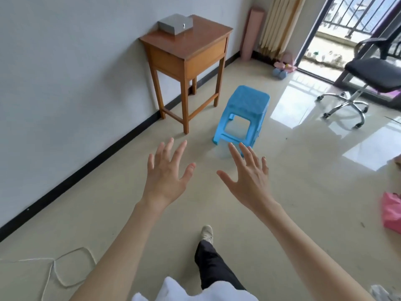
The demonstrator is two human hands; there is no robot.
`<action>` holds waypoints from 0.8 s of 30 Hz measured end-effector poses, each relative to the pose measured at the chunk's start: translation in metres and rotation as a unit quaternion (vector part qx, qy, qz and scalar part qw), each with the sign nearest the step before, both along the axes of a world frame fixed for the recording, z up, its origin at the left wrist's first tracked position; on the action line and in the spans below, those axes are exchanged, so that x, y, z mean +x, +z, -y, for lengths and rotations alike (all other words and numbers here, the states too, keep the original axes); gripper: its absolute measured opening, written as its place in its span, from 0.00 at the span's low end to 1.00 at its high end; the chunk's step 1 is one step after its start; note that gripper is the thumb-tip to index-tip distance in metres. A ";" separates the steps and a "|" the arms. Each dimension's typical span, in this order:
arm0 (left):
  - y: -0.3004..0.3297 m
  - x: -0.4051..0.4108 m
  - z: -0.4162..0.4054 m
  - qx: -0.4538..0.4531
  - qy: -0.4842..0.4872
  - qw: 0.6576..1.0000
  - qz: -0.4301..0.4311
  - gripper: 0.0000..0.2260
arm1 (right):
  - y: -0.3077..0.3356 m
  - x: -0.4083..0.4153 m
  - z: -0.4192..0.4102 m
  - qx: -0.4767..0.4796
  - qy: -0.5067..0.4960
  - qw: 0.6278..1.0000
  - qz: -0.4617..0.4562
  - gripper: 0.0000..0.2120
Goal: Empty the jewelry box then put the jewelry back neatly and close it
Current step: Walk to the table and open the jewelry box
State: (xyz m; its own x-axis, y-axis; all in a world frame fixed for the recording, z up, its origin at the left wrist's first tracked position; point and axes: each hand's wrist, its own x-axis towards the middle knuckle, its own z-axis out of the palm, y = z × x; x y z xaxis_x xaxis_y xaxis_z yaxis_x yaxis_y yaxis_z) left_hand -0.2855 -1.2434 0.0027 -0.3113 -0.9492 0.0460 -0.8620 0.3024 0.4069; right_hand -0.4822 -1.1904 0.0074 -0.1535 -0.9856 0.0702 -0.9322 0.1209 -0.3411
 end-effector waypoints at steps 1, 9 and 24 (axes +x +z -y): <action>0.001 -0.009 0.022 0.000 0.001 1.000 0.002 0.27 | 0.001 -0.010 0.022 -0.002 0.002 1.000 -0.002 0.34; 0.009 -0.064 0.166 0.008 0.010 1.000 0.026 0.30 | 0.014 -0.072 0.174 0.013 0.012 1.000 -0.001 0.32; -0.012 -0.114 0.453 0.030 -0.014 0.999 0.031 0.29 | -0.005 -0.118 0.449 0.033 -0.012 0.999 0.015 0.33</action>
State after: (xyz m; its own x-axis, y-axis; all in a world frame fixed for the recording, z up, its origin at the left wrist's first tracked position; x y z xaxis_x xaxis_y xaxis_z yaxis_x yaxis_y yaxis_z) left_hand -0.3992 -1.6959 -0.0096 -0.3376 -0.9407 -0.0319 -0.8781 0.3026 0.3706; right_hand -0.6001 -1.6393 0.0021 -0.1787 -0.9839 0.0000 -0.9183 0.1668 -0.3591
